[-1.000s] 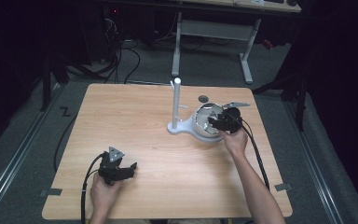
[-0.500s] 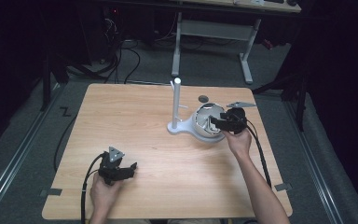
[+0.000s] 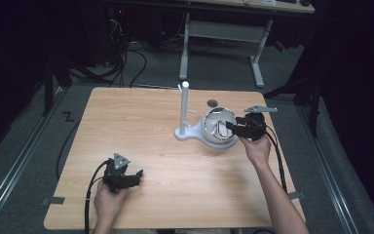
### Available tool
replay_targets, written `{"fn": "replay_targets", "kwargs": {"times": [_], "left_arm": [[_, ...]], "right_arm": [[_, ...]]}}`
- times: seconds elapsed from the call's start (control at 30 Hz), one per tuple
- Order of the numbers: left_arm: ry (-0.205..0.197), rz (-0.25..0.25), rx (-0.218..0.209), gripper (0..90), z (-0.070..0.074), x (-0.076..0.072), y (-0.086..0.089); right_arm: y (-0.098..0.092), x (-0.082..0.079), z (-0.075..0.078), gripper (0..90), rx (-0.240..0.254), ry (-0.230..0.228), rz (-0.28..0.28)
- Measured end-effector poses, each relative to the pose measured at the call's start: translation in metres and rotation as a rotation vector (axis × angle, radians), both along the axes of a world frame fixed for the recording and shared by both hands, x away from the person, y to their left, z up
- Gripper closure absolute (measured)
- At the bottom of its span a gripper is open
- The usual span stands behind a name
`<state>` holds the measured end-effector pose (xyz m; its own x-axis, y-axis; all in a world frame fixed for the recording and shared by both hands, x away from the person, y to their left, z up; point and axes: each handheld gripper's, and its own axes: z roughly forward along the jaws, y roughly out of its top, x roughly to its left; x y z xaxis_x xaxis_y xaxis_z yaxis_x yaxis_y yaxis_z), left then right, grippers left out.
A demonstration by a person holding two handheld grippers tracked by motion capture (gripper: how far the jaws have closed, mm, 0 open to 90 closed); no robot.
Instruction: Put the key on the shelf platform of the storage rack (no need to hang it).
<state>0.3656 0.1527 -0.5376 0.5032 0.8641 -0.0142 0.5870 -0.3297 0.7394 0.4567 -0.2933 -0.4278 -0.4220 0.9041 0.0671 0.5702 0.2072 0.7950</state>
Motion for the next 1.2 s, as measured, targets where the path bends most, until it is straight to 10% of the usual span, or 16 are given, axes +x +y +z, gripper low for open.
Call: {"fn": "replay_targets", "kwargs": {"times": [1.2], "left_arm": [[-0.001, 0.001, -0.001, 23.0, 0.000, 0.000, 0.000]], "right_arm": [[-0.035, -0.034, 0.013, 47.1, -0.003, -0.019, -0.041]]}}
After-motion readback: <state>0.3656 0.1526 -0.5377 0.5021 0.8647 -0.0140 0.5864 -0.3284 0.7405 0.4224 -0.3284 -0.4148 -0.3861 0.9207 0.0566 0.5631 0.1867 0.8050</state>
